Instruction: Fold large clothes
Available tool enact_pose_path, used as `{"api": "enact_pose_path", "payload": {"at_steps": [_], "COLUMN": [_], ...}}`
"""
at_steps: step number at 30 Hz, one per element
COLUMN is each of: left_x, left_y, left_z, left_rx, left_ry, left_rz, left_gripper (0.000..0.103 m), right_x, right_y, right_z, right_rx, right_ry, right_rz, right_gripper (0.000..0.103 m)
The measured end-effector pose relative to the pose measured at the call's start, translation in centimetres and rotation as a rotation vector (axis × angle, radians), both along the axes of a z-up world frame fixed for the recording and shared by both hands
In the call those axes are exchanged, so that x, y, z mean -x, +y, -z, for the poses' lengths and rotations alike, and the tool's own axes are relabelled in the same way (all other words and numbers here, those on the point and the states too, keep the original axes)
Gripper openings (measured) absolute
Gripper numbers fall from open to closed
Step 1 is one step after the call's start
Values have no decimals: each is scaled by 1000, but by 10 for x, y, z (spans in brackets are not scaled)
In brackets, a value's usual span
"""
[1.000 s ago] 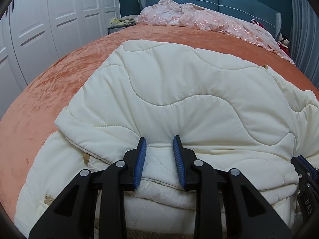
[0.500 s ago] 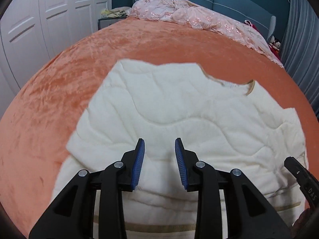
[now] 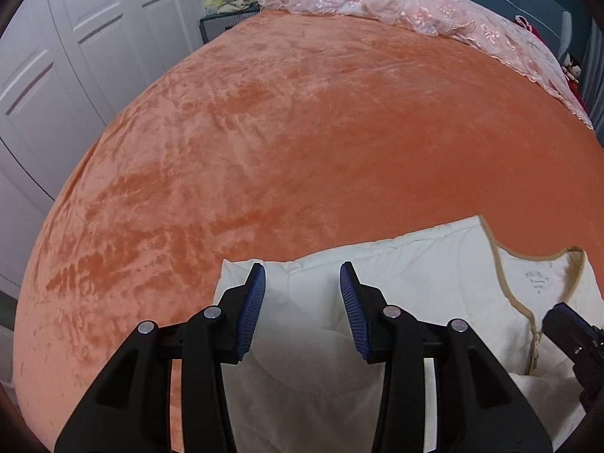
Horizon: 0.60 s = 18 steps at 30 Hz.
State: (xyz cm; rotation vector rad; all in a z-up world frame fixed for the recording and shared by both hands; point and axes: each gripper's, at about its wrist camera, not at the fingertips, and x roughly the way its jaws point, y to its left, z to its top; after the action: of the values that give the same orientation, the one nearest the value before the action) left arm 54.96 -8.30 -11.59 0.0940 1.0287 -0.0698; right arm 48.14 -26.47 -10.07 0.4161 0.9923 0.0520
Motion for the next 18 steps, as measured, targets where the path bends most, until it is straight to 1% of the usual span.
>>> {"api": "enact_pose_path", "payload": {"at_steps": [2, 3, 4, 5, 6, 8, 12, 15, 16, 17, 18], "left_x": [-4, -3, -2, -1, 2, 6, 8, 8, 7, 7, 6], "left_y": [1, 1, 1, 0, 0, -1, 1, 3, 4, 4, 4], "left_z": [15, 23, 28, 31, 32, 36, 41, 43, 42, 42, 41], "left_rx": [0, -11, -15, -21, -26, -30, -18, -2, 2, 3, 0], "left_ry": [6, -2, -11, -30, -55, -92, -131, -141, -140, -137, -133], "left_rz": [1, 5, 10, 14, 17, 20, 12, 6, 4, 3, 2], "left_gripper": [40, 40, 40, 41, 42, 43, 45, 47, 47, 48, 49], "right_x": [-16, -23, -28, -28, -27, -22, -10, -7, -4, 2, 9], "right_y": [19, 27, 32, 34, 33, 23, 6, 11, 10, 3, -8], "right_z": [15, 24, 36, 45, 50, 55, 61, 56, 52, 47, 41], "right_rx": [20, 31, 51, 73, 81, 93, 73, 143, 171, 205, 216], "right_ry": [22, 46, 75, 84, 73, 47, -7, -37, -49, -54, -57], "right_rz": [-71, -109, -127, -131, -130, -92, -21, 10, 41, 97, 156], "right_gripper": [15, 13, 12, 11, 6, 0, 0, 0, 0, 0, 0]}}
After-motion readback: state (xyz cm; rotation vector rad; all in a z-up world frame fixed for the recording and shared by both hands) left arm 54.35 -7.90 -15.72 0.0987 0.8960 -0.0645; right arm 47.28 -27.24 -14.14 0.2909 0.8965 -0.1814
